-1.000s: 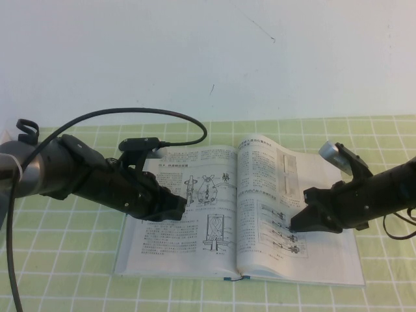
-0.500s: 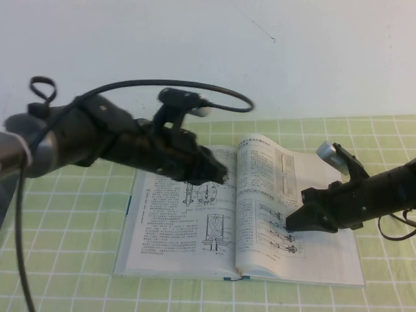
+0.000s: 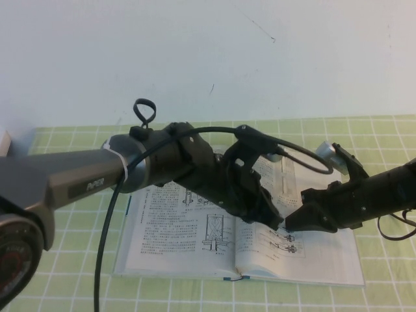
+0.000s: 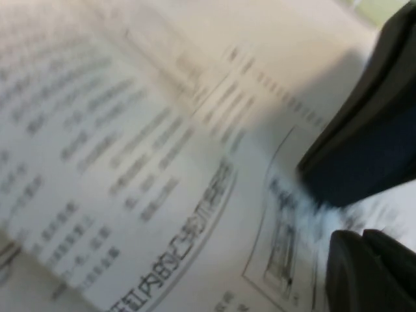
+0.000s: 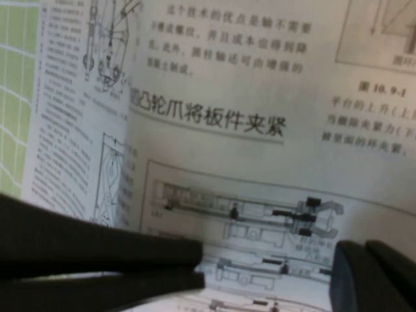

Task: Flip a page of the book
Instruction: Open the closed book

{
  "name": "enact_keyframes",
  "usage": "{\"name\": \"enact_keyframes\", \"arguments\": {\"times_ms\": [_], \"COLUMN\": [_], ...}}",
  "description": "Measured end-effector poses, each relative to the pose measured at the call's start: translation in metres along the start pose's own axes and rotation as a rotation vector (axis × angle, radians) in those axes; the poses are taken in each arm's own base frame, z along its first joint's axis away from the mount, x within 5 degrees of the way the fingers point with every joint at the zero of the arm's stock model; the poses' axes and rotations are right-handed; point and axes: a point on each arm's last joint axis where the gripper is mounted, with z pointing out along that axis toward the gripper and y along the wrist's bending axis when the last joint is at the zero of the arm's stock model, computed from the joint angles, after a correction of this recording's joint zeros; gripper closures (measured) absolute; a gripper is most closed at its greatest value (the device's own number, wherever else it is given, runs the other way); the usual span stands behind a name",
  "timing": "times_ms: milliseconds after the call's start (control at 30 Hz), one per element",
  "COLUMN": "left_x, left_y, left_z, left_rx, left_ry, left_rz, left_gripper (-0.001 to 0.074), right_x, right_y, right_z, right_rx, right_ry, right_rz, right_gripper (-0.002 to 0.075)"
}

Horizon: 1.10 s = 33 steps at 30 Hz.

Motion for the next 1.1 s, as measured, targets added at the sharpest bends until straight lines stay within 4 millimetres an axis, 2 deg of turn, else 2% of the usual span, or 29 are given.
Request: {"name": "enact_keyframes", "arguments": {"times_ms": [167, 567, 900, 1100], "left_x": [0.012, 0.014, 0.016, 0.016], "left_y": [0.009, 0.014, 0.017, 0.017], "left_z": [0.006, 0.003, 0.002, 0.002], "left_rx": [-0.077, -0.201, -0.228, -0.23], "left_ry": [0.103, 0.174, 0.19, 0.189], "left_rz": [-0.008, -0.06, -0.068, -0.068], "left_gripper": [0.0739, 0.0739, 0.0739, 0.0739], "right_x": [0.0, 0.001, -0.004, -0.003], "right_y": [0.0, 0.0, -0.004, -0.009], "right_z": [0.0, 0.003, -0.026, -0.028], "right_rx": [0.0, -0.011, 0.079, 0.112], "right_ry": [0.0, 0.001, -0.011, -0.005], "right_rz": [0.0, 0.013, -0.062, -0.061], "right_gripper": [0.0728, 0.0728, 0.0728, 0.0728]}}
